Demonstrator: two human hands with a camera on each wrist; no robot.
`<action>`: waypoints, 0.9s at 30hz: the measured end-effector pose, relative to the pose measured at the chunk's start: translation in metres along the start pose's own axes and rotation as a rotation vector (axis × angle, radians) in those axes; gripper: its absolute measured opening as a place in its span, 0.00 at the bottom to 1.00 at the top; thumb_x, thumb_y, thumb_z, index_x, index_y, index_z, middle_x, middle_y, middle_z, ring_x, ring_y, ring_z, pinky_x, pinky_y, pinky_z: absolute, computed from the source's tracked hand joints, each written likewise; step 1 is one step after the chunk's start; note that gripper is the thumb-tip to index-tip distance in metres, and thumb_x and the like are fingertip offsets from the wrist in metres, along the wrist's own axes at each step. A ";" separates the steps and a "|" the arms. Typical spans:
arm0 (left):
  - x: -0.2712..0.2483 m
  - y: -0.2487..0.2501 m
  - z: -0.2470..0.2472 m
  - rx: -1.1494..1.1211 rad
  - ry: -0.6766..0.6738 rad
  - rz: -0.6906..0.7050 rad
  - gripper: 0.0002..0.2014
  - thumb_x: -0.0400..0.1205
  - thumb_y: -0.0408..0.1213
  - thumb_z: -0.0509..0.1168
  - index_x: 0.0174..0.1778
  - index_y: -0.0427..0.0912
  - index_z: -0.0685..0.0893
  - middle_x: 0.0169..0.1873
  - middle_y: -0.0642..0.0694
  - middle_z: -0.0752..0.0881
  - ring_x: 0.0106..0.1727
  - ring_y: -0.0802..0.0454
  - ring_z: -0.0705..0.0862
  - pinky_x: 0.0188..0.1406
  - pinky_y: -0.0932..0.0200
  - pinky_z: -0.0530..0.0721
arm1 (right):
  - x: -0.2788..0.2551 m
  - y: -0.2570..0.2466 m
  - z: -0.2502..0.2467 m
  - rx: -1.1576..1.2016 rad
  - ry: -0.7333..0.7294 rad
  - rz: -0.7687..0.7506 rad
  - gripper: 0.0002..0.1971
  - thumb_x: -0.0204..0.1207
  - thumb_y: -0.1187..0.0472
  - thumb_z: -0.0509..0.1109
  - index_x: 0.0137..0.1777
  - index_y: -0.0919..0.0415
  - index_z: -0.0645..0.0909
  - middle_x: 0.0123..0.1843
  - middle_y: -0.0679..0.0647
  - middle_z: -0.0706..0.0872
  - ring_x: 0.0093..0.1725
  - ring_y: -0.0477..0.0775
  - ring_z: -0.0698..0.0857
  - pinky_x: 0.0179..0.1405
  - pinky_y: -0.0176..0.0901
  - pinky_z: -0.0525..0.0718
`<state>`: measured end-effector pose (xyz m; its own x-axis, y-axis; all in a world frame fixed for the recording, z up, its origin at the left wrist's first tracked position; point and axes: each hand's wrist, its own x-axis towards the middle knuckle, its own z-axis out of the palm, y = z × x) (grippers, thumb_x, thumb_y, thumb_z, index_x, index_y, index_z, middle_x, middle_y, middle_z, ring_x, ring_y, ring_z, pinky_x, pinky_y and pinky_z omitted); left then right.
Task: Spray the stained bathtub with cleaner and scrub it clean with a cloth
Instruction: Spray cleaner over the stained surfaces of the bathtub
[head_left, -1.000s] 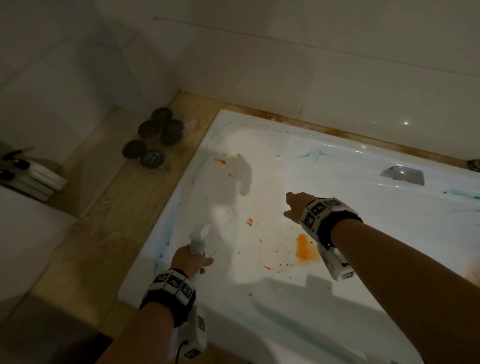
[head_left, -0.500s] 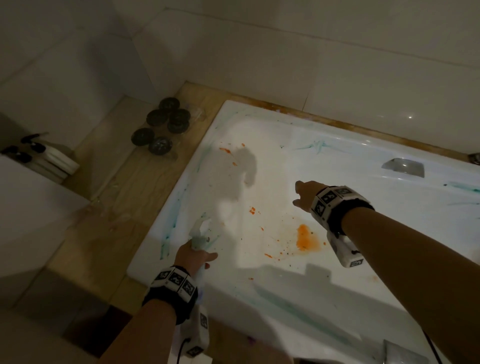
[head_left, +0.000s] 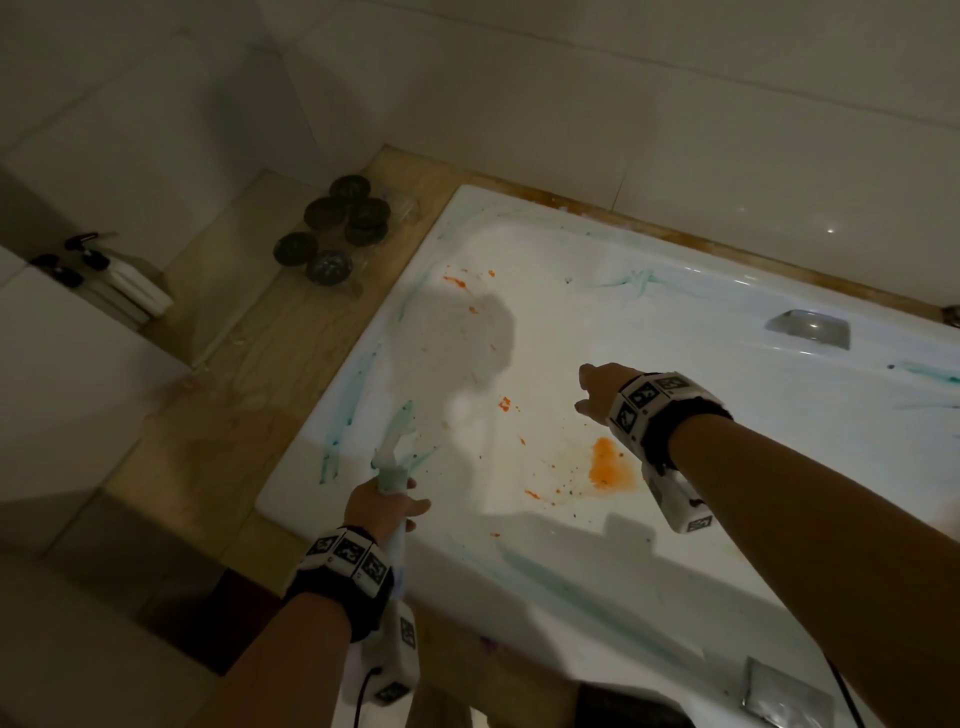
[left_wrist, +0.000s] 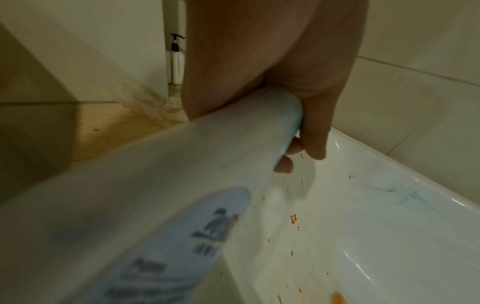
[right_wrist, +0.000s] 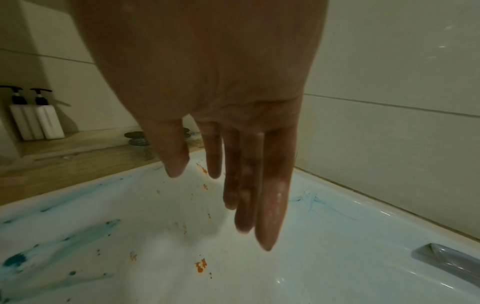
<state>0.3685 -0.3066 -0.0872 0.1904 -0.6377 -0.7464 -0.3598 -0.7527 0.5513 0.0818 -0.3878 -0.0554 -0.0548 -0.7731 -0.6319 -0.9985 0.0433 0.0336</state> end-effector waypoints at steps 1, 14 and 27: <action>-0.001 -0.002 0.002 0.014 0.031 0.007 0.10 0.74 0.26 0.73 0.34 0.40 0.78 0.39 0.40 0.83 0.28 0.50 0.80 0.30 0.61 0.80 | -0.002 -0.002 0.002 0.000 -0.002 -0.009 0.27 0.84 0.48 0.55 0.79 0.58 0.57 0.79 0.57 0.66 0.75 0.60 0.70 0.70 0.54 0.71; -0.028 -0.025 0.009 0.020 0.123 0.041 0.15 0.75 0.29 0.73 0.27 0.39 0.74 0.11 0.55 0.80 0.28 0.50 0.79 0.45 0.51 0.80 | -0.062 -0.034 0.026 0.132 -0.028 -0.069 0.22 0.84 0.51 0.57 0.73 0.62 0.66 0.72 0.60 0.74 0.69 0.61 0.75 0.66 0.51 0.74; -0.077 -0.034 0.034 0.042 0.042 0.226 0.10 0.75 0.33 0.73 0.37 0.41 0.77 0.33 0.47 0.83 0.27 0.56 0.81 0.29 0.65 0.75 | -0.141 -0.118 0.024 0.646 -0.104 -0.477 0.40 0.72 0.52 0.75 0.80 0.42 0.57 0.74 0.53 0.72 0.68 0.54 0.77 0.69 0.43 0.74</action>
<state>0.3348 -0.2262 -0.0612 0.1382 -0.7963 -0.5888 -0.4351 -0.5829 0.6862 0.2070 -0.2685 0.0113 0.4090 -0.7391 -0.5351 -0.7147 0.1051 -0.6915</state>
